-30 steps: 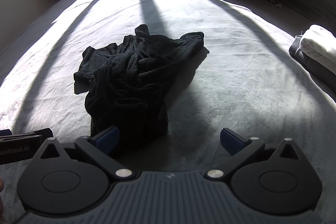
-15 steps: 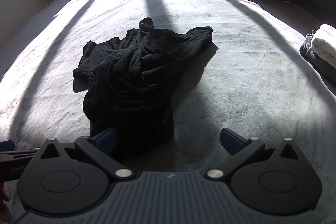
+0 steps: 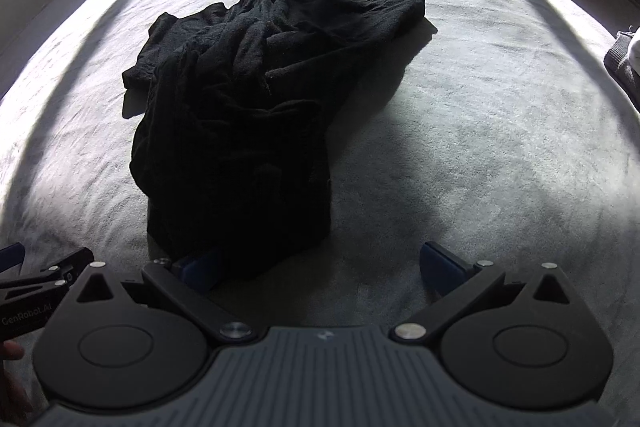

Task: Fold clothes
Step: 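Move both open grippers toward the black shirt on the bed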

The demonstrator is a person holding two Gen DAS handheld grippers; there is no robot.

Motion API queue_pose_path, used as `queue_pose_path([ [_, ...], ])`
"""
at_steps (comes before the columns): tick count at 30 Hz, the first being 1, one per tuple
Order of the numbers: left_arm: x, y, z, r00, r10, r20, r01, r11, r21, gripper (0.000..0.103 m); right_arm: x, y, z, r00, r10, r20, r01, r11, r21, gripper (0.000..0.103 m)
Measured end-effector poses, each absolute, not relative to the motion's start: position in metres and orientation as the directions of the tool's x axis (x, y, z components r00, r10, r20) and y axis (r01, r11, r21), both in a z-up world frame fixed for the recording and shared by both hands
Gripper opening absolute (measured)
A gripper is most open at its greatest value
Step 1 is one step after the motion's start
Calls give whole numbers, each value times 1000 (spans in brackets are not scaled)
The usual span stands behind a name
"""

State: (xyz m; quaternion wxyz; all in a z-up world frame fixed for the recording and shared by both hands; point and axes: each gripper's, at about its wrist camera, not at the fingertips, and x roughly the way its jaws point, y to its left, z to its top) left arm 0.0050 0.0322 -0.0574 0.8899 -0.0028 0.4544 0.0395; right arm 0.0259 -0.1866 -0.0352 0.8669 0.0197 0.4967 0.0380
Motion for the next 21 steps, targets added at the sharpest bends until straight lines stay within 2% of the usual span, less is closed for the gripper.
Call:
queue_pose_path([
  [11,21,47,-49,587,-5,-809,-106,991,-83,103,14,-186,-28,559,63,-827,-54,998,40,103],
  [14,26,49,-41,595,-76,-800,-18,994,-108,103,2,-191,-9,652,124,-748,-90,992,86,103],
  [19,25,66,-35,609,-115,-785,-1,989,-146,103,-5,-187,10,742,197,-641,-146,980,132,102],
  [21,25,72,-34,610,-132,-781,1,986,-166,103,-1,-183,10,739,224,-636,-156,974,161,95],
])
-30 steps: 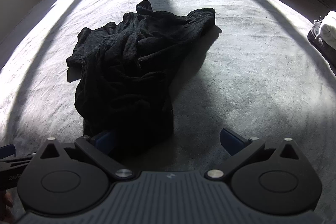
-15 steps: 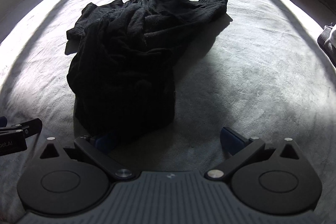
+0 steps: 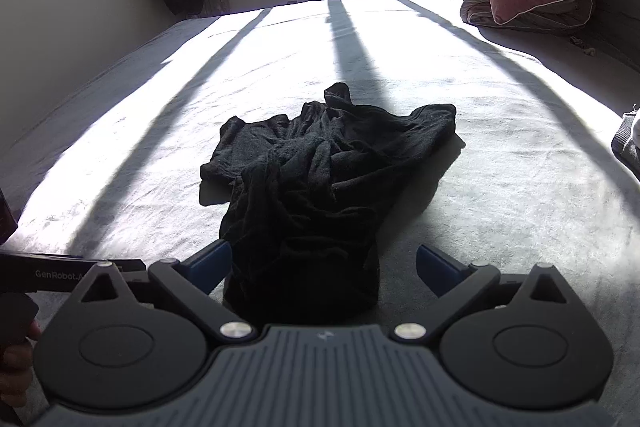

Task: Fold clothes

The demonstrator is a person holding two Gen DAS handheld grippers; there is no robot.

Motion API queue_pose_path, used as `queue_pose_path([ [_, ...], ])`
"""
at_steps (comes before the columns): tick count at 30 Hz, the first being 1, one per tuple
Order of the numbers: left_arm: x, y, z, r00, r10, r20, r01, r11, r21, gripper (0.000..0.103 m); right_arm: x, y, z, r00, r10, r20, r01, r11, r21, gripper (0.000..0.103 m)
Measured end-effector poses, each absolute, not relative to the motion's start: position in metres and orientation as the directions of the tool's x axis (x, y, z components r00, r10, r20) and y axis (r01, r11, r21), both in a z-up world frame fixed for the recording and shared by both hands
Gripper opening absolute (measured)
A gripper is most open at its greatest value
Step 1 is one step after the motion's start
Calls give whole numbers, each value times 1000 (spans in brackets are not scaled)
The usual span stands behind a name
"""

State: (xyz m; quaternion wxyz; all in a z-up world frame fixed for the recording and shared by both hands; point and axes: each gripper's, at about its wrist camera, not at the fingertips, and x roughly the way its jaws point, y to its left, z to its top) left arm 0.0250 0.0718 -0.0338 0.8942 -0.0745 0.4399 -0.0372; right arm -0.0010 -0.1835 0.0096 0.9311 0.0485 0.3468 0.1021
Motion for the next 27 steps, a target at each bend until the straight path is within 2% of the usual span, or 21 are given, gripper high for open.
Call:
queue_pose_path([
  [6,23,81,-34,624,-163,-765,11,980,-200,102,8,-172,2,710,298,-638,-189,954,234,65],
  [8,24,82,-34,620,-187,-762,19,975,-223,102,10,-170,-1,696,318,-644,-196,947,255,42],
  [9,24,83,-34,619,-200,-759,24,971,-236,102,11,-169,-3,688,327,-648,-196,943,268,38],
  [11,24,85,-31,620,-230,-750,34,963,-267,102,11,-169,-5,680,349,-645,-202,935,293,18],
  [21,22,81,-15,648,-326,-688,102,933,-345,102,0,-149,-3,576,538,-615,-345,842,414,11],
  [23,22,78,-13,647,-336,-684,113,930,-350,102,-1,-147,-4,542,574,-614,-356,818,451,6],
  [27,22,71,-11,639,-360,-679,136,923,-361,99,-5,-142,-5,491,616,-617,-373,788,490,6],
])
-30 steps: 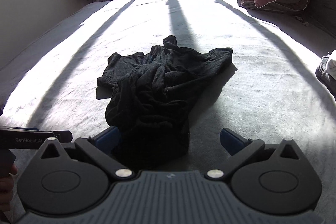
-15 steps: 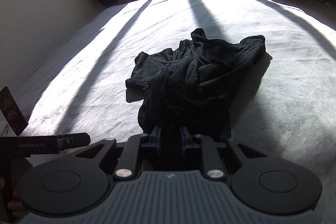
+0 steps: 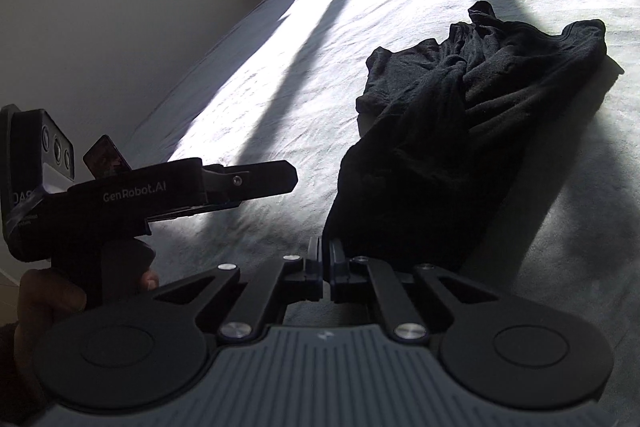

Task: Fold clothes

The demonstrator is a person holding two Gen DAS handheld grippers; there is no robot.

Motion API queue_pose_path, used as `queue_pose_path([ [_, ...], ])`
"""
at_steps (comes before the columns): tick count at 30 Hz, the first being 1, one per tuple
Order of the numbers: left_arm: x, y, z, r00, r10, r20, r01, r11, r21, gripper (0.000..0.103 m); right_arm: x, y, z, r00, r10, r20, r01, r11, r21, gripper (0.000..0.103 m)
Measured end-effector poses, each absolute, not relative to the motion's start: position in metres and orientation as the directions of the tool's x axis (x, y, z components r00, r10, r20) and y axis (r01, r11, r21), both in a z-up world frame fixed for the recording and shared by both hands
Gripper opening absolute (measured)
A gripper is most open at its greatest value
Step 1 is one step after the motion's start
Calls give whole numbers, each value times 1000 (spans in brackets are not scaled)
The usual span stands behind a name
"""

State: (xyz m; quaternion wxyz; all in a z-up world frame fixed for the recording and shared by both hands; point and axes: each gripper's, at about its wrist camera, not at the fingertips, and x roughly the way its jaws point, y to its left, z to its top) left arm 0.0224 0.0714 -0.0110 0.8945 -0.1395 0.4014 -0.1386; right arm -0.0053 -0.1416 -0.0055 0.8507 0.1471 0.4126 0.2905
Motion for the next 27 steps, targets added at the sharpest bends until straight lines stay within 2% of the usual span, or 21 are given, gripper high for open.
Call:
queue_pose_path([
  [6,27,55,-10,621,-395,-677,166,910,-380,96,-12,-144,0,483,619,-620,-412,785,463,6],
  [11,33,38,-10,600,-433,-673,211,897,-389,92,-20,-135,0,412,665,-623,-471,740,479,6],
  [15,36,29,-14,606,-393,-692,222,918,-327,92,-22,-135,-2,417,643,-642,-476,756,449,9],
  [18,39,29,-18,599,-380,-705,218,924,-313,92,-19,-144,3,434,658,-615,-463,749,475,13],
  [19,40,30,-19,596,-381,-707,213,924,-318,92,-17,-147,5,444,659,-607,-459,749,478,16],
  [21,43,32,-20,594,-381,-708,202,923,-328,92,-16,-153,11,476,653,-589,-450,756,475,43],
  [22,43,33,-20,595,-383,-706,197,922,-333,92,-15,-158,15,505,643,-576,-439,766,469,63],
  [23,44,33,-19,597,-386,-703,196,920,-339,92,-14,-162,18,531,630,-567,-427,777,463,66],
  [27,48,26,-18,596,-410,-691,210,910,-359,88,-1,-174,18,598,564,-570,-360,824,437,66],
])
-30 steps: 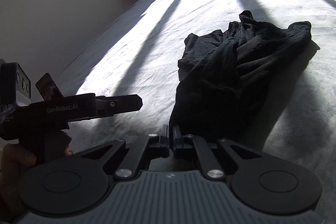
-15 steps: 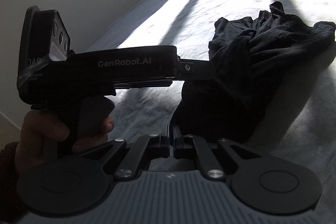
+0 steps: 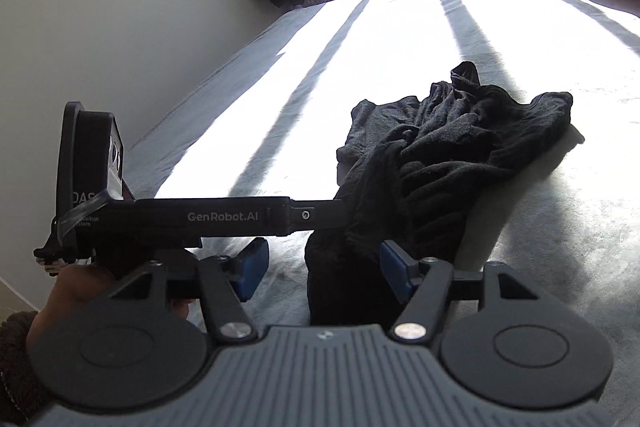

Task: Fold clothes

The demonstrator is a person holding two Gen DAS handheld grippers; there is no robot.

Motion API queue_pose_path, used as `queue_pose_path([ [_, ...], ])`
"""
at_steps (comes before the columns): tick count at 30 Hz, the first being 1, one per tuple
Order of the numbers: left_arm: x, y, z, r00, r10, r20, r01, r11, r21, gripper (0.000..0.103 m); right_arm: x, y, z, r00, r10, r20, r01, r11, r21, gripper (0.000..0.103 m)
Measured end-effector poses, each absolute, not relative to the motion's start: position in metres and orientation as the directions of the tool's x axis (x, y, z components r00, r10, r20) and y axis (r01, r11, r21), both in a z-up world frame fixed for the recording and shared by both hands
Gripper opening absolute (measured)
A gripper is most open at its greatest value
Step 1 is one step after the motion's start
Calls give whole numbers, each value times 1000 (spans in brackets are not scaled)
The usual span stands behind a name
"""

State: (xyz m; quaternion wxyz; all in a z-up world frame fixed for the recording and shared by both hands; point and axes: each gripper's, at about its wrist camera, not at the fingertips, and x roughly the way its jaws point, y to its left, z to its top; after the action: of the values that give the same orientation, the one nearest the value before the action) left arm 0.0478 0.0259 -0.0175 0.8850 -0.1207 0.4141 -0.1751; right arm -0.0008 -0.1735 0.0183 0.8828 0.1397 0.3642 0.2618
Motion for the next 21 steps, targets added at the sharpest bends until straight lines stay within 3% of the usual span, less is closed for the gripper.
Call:
queue_pose_path([
  [6,56,9,-24,563,-441,-699,232,896,-378,76,17,-198,5,630,472,-617,-179,861,476,66],
  [10,60,2,-35,534,-443,-720,236,896,-376,45,22,-213,3,652,438,-619,-97,857,506,66],
  [12,58,3,-35,525,-453,-720,236,891,-389,23,25,-216,1,657,420,-626,-71,861,504,66],
  [13,57,3,-35,524,-458,-719,237,888,-393,18,26,-217,0,656,416,-630,-62,861,504,66],
  [15,52,5,-30,524,-467,-712,242,884,-401,13,28,-219,-1,654,412,-635,-50,860,507,66],
  [21,28,11,-19,519,-502,-692,298,865,-404,10,29,-222,0,654,416,-632,-51,857,512,66],
])
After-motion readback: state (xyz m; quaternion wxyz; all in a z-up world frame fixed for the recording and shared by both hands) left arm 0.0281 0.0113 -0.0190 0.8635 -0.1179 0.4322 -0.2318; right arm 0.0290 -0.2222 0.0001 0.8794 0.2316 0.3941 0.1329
